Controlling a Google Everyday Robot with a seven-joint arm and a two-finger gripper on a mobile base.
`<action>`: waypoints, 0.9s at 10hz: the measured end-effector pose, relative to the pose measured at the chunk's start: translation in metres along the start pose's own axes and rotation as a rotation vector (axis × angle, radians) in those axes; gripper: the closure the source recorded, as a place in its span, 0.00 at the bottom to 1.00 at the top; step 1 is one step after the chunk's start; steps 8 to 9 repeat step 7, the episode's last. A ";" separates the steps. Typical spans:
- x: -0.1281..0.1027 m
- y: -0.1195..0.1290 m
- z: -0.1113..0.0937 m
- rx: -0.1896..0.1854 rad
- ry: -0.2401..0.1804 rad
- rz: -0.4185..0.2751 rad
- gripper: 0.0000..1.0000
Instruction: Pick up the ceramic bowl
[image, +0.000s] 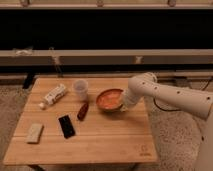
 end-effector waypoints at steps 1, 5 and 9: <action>-0.002 -0.009 -0.015 0.034 0.016 -0.016 1.00; -0.006 -0.034 -0.061 0.141 0.057 -0.077 1.00; -0.008 -0.037 -0.067 0.146 0.057 -0.084 1.00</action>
